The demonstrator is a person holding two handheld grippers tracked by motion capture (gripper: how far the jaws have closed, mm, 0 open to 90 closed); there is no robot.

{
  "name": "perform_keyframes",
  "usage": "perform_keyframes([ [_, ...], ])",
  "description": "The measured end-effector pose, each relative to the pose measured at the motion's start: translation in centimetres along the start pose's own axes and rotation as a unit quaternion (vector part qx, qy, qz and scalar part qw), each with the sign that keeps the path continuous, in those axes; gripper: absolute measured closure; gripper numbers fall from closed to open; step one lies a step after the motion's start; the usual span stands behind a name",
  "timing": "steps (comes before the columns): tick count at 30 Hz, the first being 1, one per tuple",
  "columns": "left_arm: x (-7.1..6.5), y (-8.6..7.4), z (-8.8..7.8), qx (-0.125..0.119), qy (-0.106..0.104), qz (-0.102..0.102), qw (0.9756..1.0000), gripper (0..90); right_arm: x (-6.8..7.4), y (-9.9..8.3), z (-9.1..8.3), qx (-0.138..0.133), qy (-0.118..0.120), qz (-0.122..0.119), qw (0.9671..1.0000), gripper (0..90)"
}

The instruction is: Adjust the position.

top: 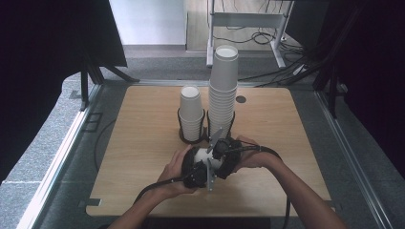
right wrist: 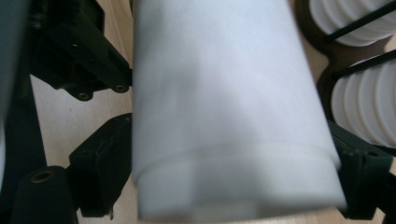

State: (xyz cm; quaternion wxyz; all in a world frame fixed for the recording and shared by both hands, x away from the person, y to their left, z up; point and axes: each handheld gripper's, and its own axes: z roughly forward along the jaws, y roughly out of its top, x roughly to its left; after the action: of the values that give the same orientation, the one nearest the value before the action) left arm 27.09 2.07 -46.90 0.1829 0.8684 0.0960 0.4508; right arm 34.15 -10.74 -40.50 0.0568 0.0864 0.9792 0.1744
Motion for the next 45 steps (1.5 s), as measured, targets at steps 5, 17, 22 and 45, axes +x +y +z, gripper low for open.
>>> perform_keyframes([
  [5, -0.5, 0.1, 0.1, -0.002, 0.008, 0.006, 1.0, 11.5, -0.1, 0.0, 0.5, 0.012, 0.009, -0.003, 0.9999, 21.6],
  [17, -0.5, 0.2, -0.1, -0.027, -0.011, -0.011, 0.9995, 2.2, -0.4, -1.3, 0.7, -0.006, 0.017, -0.005, 0.9998, 23.9],
  [22, -0.3, 0.1, -0.8, -0.052, -0.015, -0.033, 0.998, 0.2, -0.9, -2.6, 1.0, -0.029, 0.012, 0.017, 0.9994, 23.9],
  [45, 3.4, -4.1, -2.9, -0.092, -0.088, -0.308, 0.9429, 4.3, -0.7, -5.0, 1.4, -0.157, -0.02, 0.101, 0.9822, 23.8],
])
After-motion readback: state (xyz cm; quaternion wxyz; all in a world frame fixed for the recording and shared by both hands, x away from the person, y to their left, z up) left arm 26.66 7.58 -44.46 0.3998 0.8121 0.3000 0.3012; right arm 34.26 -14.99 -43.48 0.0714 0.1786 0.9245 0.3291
